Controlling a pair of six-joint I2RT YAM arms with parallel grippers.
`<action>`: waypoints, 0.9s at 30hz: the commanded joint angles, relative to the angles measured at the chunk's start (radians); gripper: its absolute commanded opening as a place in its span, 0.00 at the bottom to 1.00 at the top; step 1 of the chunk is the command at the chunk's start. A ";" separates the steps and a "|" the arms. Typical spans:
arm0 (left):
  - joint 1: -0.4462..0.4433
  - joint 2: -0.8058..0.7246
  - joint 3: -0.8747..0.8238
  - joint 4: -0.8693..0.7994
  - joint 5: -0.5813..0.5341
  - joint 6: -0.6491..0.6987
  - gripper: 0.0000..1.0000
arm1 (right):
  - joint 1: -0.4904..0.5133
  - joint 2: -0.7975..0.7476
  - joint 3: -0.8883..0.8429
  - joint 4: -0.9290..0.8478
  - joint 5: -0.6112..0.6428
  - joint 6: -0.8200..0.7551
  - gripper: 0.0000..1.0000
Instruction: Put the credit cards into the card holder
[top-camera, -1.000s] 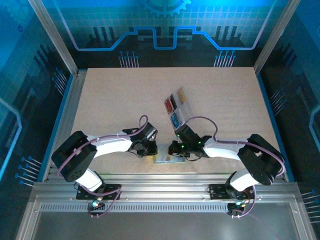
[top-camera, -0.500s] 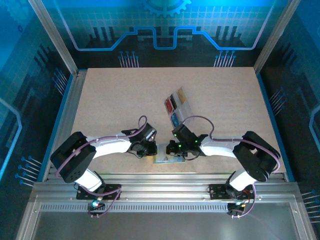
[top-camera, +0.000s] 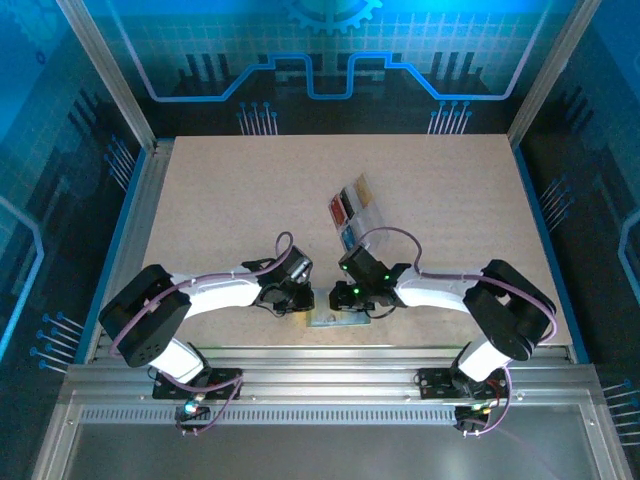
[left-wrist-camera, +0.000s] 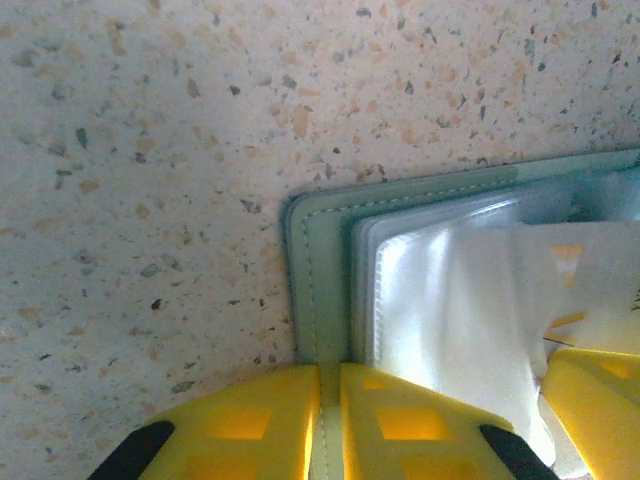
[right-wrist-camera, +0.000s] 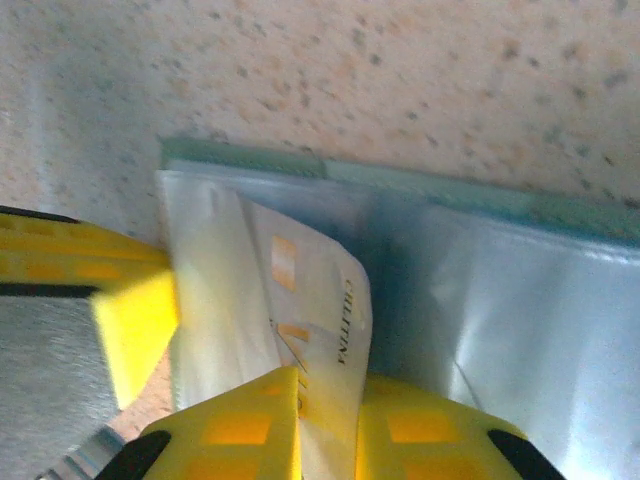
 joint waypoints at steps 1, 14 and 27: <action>0.002 0.011 -0.044 -0.047 -0.008 -0.007 0.16 | 0.020 -0.021 -0.027 -0.187 0.063 -0.029 0.19; 0.002 0.011 -0.041 -0.053 -0.010 -0.005 0.16 | 0.012 0.001 -0.022 -0.170 0.031 -0.045 0.00; 0.005 0.021 -0.036 -0.056 -0.014 -0.001 0.16 | -0.006 0.086 0.031 -0.234 0.022 -0.106 0.00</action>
